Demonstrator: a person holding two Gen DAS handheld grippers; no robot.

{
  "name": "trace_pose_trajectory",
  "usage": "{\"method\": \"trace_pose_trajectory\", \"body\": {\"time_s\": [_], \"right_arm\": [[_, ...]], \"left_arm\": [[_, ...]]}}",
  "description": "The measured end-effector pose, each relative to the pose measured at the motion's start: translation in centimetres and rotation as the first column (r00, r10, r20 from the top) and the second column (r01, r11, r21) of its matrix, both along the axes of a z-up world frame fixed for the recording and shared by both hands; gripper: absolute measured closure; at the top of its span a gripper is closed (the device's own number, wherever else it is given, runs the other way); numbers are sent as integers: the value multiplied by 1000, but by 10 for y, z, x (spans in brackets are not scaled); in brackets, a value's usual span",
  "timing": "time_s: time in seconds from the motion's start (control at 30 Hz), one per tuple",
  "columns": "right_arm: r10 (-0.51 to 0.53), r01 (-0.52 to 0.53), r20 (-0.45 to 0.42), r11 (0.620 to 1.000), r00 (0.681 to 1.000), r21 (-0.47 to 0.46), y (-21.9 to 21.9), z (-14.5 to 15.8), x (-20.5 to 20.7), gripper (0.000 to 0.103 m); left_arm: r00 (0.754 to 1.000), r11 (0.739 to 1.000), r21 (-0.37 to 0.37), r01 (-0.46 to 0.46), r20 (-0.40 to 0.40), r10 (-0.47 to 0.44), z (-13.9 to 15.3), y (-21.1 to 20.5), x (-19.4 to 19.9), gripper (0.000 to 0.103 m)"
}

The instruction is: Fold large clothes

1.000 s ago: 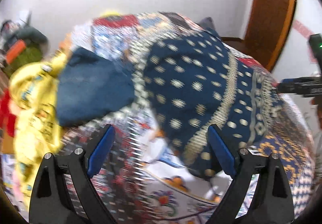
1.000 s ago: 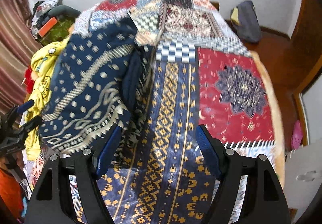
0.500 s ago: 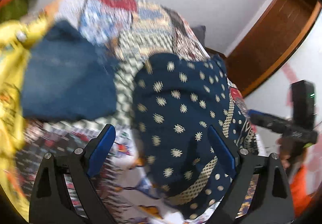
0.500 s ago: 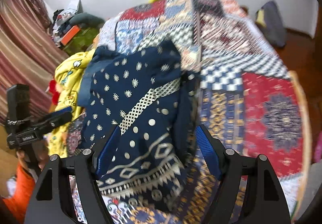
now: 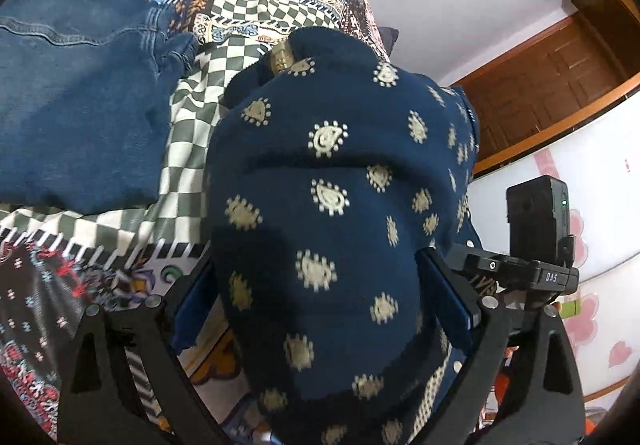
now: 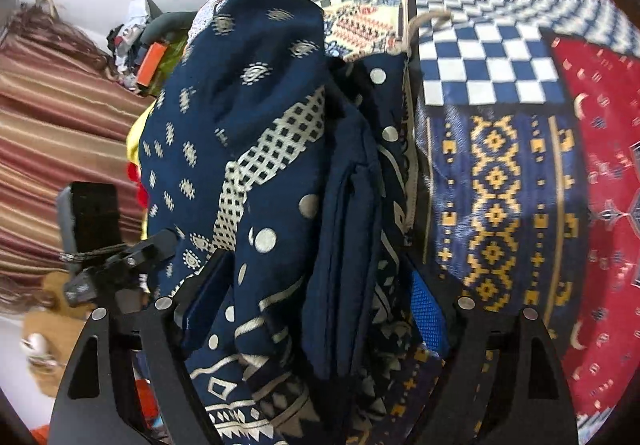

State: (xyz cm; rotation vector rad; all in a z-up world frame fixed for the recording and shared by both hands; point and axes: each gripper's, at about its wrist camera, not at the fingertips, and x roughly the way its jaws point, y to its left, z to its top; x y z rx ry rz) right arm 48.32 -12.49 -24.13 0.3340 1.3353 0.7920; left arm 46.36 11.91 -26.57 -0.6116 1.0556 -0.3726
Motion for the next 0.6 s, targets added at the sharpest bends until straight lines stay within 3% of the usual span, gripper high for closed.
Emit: {"method": "trace_pose_trajectory", "body": {"time_s": [0.2, 0.33, 0.4, 0.6], "right_arm": [[11, -11, -2, 1000, 1000, 20, 10, 1, 0, 20], [30, -30, 14, 999, 999, 15, 18, 4, -2, 22], [30, -30, 19, 999, 999, 14, 23, 6, -2, 29], [40, -41, 31, 998, 999, 37, 44, 21, -12, 64]], "left_arm": [[1000, 999, -30, -11, -13, 10, -4, 0, 3, 8], [1000, 999, -42, -18, -4, 18, 0, 3, 1, 21], [1000, 1000, -24, -17, 7, 17, 5, 3, -2, 26], [999, 1000, 10, -24, 45, 24, 24, 5, -18, 37]]}}
